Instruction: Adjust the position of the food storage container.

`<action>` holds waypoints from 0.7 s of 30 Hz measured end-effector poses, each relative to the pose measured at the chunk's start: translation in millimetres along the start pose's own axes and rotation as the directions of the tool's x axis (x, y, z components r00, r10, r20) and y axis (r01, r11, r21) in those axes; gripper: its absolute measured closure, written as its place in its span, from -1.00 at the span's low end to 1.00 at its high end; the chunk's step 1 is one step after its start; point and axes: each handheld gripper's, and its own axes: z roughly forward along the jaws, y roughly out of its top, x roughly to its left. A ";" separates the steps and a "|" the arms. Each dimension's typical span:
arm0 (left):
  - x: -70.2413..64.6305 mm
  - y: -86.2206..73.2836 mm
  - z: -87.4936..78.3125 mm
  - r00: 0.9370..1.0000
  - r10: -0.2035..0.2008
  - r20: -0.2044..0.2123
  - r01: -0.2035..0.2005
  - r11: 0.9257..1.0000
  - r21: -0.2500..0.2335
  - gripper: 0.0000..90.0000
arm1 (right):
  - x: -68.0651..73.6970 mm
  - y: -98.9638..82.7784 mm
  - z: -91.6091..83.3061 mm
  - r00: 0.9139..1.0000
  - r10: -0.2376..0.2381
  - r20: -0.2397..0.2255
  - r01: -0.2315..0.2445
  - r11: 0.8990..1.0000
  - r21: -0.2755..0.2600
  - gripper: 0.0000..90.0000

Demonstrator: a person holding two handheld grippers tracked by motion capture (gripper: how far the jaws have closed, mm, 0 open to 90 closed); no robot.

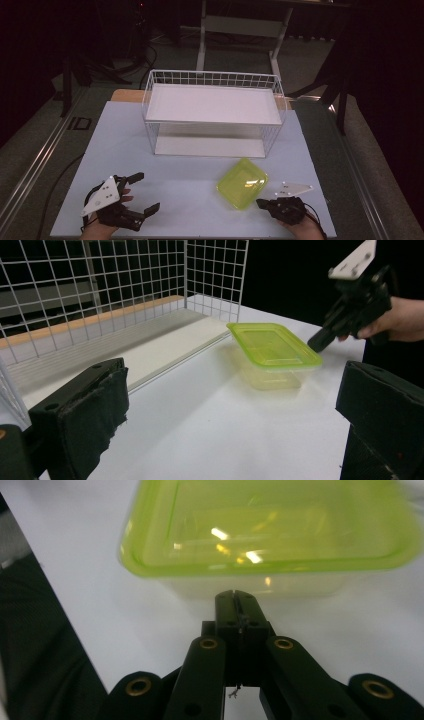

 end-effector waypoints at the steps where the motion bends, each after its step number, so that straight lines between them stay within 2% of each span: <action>1: 0.2 -0.1 -0.1 1.000 0.001 0.000 -0.001 1.000 0.001 -0.97 | 0.2 0.0 5.1 1.000 -0.004 -0.011 0.004 1.000 0.009 1.00; 2: 0.6 -0.3 -0.1 1.000 0.000 -0.001 0.000 1.000 0.001 -0.97 | 0.7 1.3 14.2 1.000 -0.006 -0.024 0.006 1.000 0.024 1.00; 7: 0.7 -0.2 -0.2 1.000 0.004 -0.004 -0.004 1.000 0.005 -0.97 | 4.8 7.4 28.3 0.999 -0.028 -0.026 0.030 0.998 0.053 1.00; 14: -0.8 -0.9 0.8 1.000 0.006 0.002 -0.006 1.000 0.012 -0.97 | 16.1 24.6 48.3 0.997 -0.071 -0.040 0.073 0.995 0.063 1.00; 15: -1.0 -1.0 0.8 1.000 0.006 0.003 -0.006 1.000 0.012 -0.97 | 18.4 28.7 53.5 0.996 -0.076 -0.053 0.079 0.995 0.059 1.00; 21: -0.8 -1.7 -0.5 1.000 0.007 0.005 -0.007 1.000 0.013 -0.97 | 19.1 30.0 50.4 0.995 -0.080 -0.062 0.082 0.996 0.042 1.00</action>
